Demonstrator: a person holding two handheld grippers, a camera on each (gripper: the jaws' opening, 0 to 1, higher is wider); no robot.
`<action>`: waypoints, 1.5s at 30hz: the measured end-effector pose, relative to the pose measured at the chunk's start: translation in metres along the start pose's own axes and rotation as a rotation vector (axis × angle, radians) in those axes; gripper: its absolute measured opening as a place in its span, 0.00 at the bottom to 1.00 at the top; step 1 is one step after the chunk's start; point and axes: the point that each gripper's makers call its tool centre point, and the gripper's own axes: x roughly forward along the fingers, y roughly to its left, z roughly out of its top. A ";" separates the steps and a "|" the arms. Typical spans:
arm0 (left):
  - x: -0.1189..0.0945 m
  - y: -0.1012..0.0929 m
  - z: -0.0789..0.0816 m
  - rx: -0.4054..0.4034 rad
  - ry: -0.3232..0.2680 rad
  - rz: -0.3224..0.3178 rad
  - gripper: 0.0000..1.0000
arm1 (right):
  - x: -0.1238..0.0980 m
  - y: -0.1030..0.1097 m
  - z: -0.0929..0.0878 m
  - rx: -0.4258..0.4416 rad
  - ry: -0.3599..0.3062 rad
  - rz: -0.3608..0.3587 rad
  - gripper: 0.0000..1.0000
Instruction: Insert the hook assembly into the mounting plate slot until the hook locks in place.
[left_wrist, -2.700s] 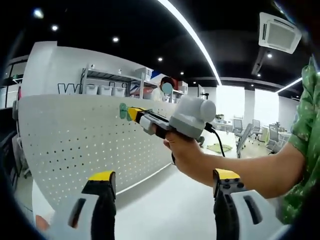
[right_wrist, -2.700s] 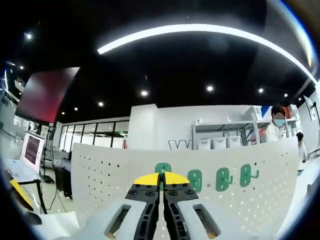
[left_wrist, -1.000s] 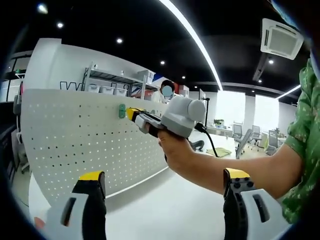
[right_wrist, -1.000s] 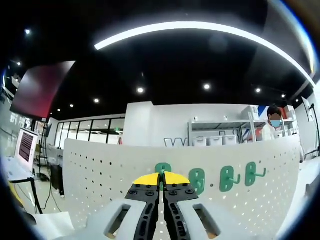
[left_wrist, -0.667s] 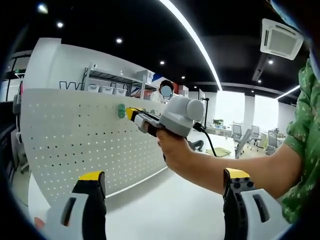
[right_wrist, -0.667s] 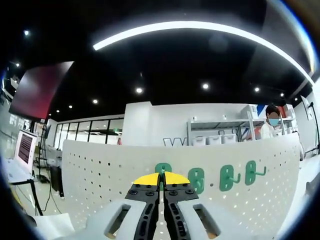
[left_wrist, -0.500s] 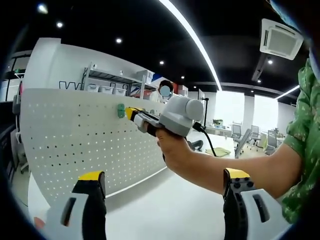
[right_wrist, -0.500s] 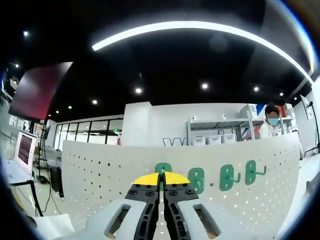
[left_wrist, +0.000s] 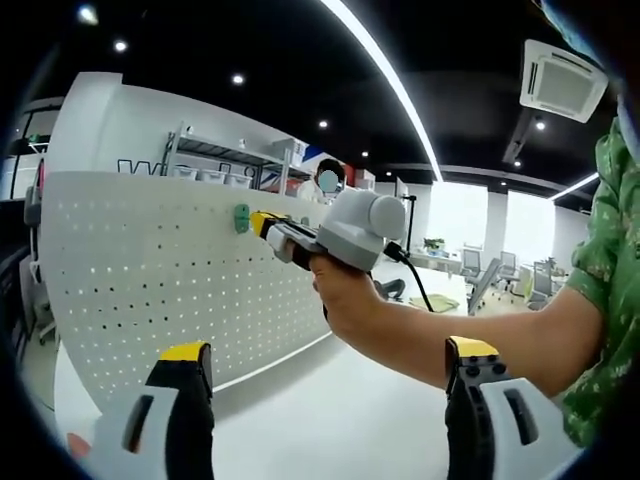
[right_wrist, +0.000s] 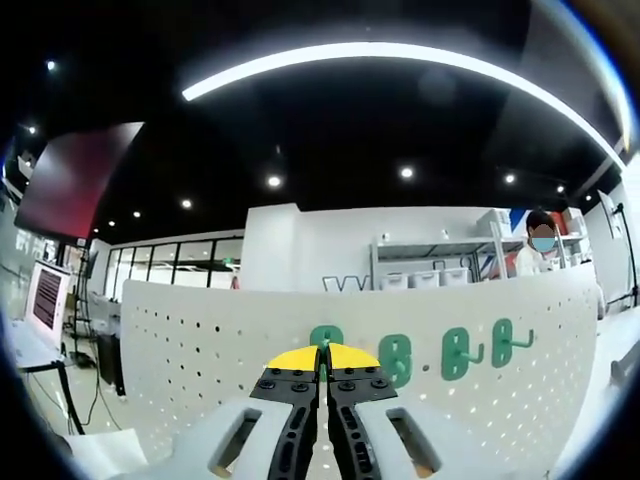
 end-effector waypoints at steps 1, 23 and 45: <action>0.000 0.000 0.000 -0.001 0.000 -0.002 0.99 | 0.000 0.000 0.001 -0.004 -0.002 -0.003 0.00; -0.004 0.003 -0.002 -0.008 0.001 -0.005 0.96 | 0.000 0.000 -0.001 -0.028 0.000 -0.020 0.00; -0.004 0.003 -0.002 -0.010 0.000 -0.006 0.95 | 0.000 -0.001 -0.008 -0.028 0.003 -0.026 0.00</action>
